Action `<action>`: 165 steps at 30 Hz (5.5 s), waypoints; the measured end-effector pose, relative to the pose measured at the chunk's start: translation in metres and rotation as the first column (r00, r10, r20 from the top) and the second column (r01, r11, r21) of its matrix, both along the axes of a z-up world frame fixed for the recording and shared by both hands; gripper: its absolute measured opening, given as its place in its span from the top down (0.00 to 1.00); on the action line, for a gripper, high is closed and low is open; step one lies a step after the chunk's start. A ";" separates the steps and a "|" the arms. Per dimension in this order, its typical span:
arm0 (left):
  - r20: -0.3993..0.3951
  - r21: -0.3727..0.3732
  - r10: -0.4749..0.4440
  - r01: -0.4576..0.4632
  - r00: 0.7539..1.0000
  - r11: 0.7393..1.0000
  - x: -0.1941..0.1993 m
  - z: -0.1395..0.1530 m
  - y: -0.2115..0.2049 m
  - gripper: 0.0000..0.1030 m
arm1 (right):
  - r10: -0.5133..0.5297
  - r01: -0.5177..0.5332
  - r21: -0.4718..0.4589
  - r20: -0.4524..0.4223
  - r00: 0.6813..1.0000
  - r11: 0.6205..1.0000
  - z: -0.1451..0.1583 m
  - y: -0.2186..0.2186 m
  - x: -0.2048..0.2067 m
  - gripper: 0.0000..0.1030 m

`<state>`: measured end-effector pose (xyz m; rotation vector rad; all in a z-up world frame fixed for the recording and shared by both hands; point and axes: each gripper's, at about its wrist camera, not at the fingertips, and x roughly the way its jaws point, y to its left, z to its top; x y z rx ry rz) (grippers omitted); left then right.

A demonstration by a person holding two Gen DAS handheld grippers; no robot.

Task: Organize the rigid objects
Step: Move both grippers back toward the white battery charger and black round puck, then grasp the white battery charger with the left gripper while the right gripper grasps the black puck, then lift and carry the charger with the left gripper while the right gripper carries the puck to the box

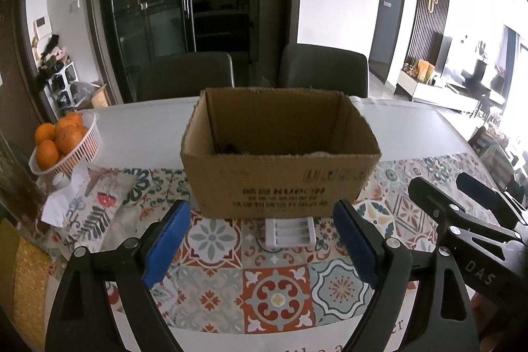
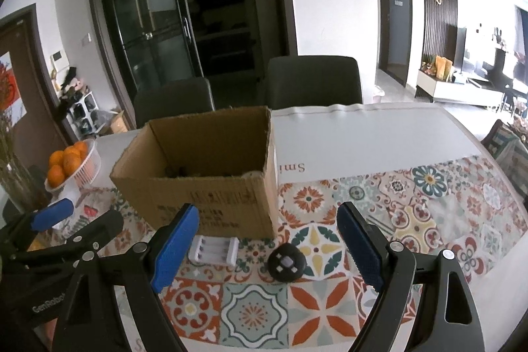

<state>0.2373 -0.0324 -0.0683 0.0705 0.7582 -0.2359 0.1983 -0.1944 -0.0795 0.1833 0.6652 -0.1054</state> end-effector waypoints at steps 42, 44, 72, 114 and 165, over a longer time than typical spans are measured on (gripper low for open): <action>-0.118 0.010 -0.101 0.103 0.988 0.995 0.022 -0.133 -0.027 0.14 | 0.043 -0.039 0.023 -0.218 0.975 0.999 -0.136 -0.020 0.026 0.16; -0.121 0.007 -0.106 0.108 0.987 0.994 0.024 -0.137 -0.028 0.14 | 0.046 -0.042 0.019 -0.226 0.973 0.999 -0.141 -0.020 0.029 0.16; -0.180 -0.030 -0.131 0.127 0.975 0.991 0.067 -0.168 -0.054 0.14 | 0.034 -0.030 0.019 -0.257 0.966 0.999 -0.162 -0.034 0.057 0.23; -0.099 -0.015 -0.079 0.077 0.992 0.997 0.044 -0.136 -0.039 0.26 | 0.063 -0.056 0.045 -0.191 0.979 0.997 -0.142 -0.024 0.042 0.45; 0.099 -0.059 0.005 0.001 0.995 0.998 0.001 0.042 0.039 0.26 | 0.120 -0.117 -0.050 0.066 0.991 0.992 0.043 0.052 -0.003 0.45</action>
